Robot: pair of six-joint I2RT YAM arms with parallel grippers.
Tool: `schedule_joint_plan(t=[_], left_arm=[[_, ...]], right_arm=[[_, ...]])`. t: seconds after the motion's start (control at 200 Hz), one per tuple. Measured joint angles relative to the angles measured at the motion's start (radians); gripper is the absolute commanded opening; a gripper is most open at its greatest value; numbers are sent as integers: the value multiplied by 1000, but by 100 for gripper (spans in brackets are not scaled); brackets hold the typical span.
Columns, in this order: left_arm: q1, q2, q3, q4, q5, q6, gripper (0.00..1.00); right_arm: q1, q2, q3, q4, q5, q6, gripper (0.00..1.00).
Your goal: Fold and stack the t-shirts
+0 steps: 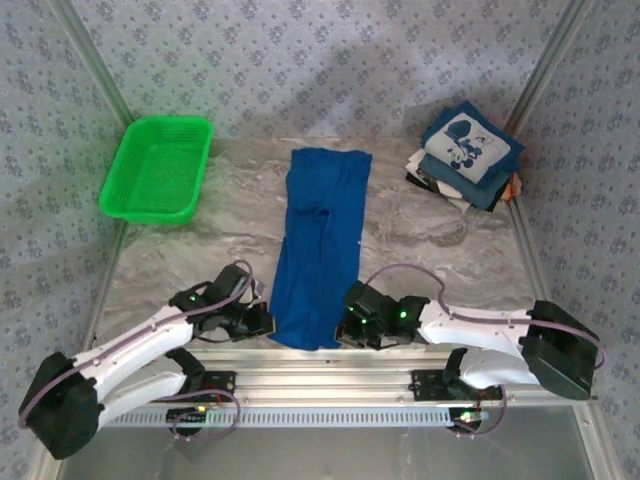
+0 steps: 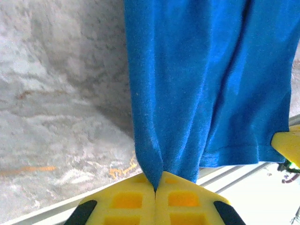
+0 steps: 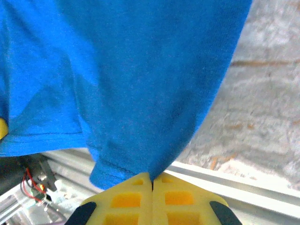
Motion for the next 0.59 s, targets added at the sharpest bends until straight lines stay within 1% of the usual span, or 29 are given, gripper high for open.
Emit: schedule_joint_plan(t=[0.19, 0.325, 0.435, 0.595], left_arm=[[-16, -46, -6, -50, -12, -42, 1], [3, -57, 61, -108, -14, -47, 1], [56, -22, 155, -117, 3, -42, 1], [154, 81, 295, -129, 41, 8, 1]], right_arm=[[2, -35, -3, -53, 1, 10, 0], [-31, -64, 58, -161, 0, -13, 0], [-92, -90, 138, -218, -4, -53, 0], [-234, -99, 227, -272, -39, -136, 0]])
